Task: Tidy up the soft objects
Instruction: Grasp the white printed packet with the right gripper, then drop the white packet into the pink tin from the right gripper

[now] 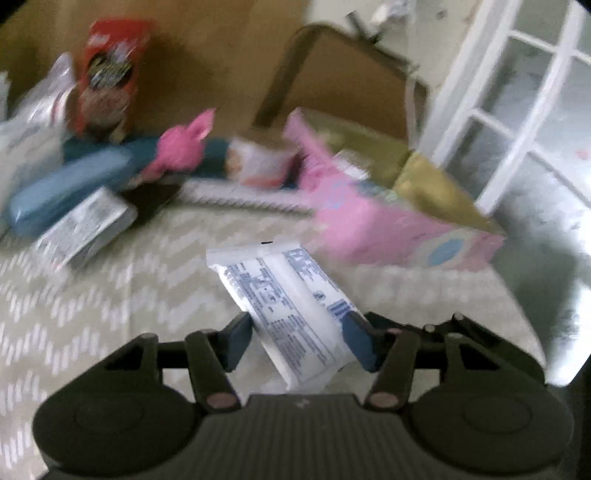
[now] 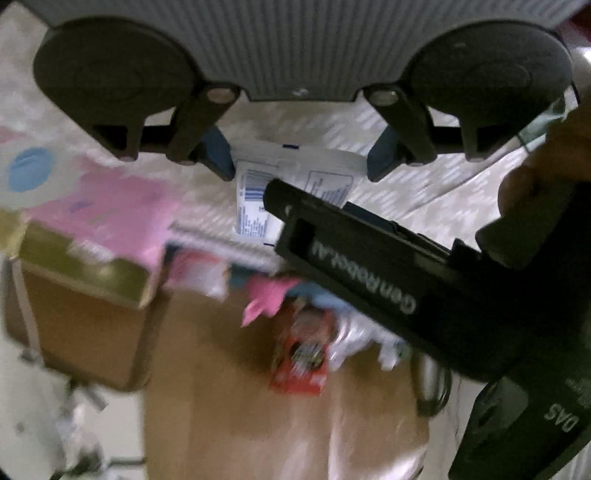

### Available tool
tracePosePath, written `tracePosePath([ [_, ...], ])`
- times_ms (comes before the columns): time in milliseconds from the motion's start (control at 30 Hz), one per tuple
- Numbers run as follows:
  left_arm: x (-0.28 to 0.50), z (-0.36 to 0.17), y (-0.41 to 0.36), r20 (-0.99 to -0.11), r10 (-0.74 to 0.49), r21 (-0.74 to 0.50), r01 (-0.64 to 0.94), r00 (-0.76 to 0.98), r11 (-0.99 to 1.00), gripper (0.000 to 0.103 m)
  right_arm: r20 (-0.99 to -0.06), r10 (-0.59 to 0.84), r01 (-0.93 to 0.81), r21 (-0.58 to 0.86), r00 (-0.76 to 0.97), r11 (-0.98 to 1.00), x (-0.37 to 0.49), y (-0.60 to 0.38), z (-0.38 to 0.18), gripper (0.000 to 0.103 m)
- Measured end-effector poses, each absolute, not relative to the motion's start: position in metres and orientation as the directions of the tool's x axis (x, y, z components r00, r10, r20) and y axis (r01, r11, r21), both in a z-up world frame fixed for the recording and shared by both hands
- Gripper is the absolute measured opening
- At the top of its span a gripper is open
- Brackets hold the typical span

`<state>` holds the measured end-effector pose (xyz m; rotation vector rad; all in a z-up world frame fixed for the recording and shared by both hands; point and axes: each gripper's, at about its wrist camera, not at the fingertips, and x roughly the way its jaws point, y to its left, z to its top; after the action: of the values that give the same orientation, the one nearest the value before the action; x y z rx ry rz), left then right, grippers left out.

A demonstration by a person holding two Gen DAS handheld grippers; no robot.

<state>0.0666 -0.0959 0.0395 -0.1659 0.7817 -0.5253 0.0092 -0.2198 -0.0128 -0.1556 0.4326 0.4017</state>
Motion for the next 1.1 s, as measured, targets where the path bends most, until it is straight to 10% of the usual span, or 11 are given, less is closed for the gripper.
tracePosePath([
  [267, 0.098, 0.089, -0.176, -0.492, -0.658, -0.293, 0.603, 0.570, 0.742, 0.053, -0.238, 0.123, -0.162, -0.153, 0.963, 0.975, 0.011, -0.284, 0.027, 0.080],
  [700, 0.184, 0.068, -0.350, -0.582, -0.578, -0.146, 0.626, 0.571, 0.766, 0.054, -0.332, -0.174, 0.151, -0.095, 0.927, 0.984, 0.131, -0.407, 0.012, 0.084],
  [1100, 0.108, 0.085, -0.232, -0.452, -0.629, -0.172, 0.630, 0.633, 0.757, 0.061, -0.177, -0.127, 0.140, 0.062, 0.976, 0.988, 0.039, -0.381, 0.015, 0.084],
])
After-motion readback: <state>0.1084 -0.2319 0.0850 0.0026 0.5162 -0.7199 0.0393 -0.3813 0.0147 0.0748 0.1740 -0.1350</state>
